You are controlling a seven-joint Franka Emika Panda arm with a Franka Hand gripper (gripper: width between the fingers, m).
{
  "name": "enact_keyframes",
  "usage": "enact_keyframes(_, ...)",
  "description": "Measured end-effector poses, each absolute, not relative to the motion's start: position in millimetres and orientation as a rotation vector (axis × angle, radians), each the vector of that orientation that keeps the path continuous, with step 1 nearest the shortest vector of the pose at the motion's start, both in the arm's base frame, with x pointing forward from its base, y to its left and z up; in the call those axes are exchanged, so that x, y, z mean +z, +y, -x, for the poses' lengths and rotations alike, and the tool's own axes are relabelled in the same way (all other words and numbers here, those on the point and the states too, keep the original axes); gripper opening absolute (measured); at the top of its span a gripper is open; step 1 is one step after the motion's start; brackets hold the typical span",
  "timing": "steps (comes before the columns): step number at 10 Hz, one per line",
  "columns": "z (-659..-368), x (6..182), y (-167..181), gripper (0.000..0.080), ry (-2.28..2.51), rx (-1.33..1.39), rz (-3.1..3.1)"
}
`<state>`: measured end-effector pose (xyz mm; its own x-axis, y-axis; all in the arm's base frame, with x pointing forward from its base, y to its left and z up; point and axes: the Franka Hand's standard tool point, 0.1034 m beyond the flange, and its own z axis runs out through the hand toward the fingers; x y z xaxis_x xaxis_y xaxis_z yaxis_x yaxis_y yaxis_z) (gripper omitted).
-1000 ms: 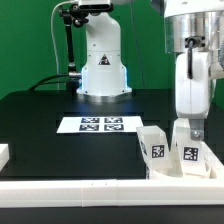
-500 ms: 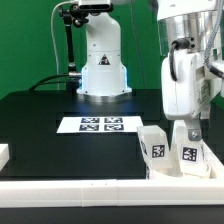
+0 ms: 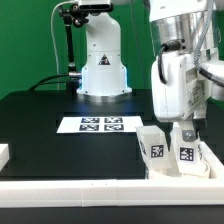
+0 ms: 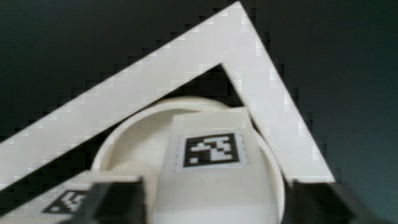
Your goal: Assemble stool
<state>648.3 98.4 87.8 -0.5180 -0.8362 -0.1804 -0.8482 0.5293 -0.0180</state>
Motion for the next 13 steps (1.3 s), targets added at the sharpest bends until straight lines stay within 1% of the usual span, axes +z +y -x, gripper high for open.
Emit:
enact_keyframes(1, -648.2, 87.6, 98.8, 0.0431, 2.574, 0.103, 1.485)
enact_keyframes(2, -648.2, 88.1, 98.6, 0.0597, 2.562, 0.103, 1.506)
enact_keyframes(3, -647.1, 92.7, 97.8, 0.0634, 2.497, 0.124, 1.619)
enact_keyframes(4, -649.5, 99.5, 98.5, 0.0645, 2.485, 0.12, 1.618)
enact_keyframes(5, -650.4, 102.1, 99.1, 0.0645, 2.466, 0.115, 1.638)
enact_keyframes(6, -649.6, 100.0, 98.7, 0.0649, 2.463, 0.115, 1.649)
enact_keyframes(9, -649.3, 99.3, 97.0, 0.0649, 2.261, 0.081, 1.913)
enact_keyframes(11, -646.0, 100.6, 92.6, 0.0649, 1.988, 0.082, 2.262)
enact_keyframes(13, -645.7, 106.0, 87.9, 0.0649, 1.715, 0.106, 2.536)
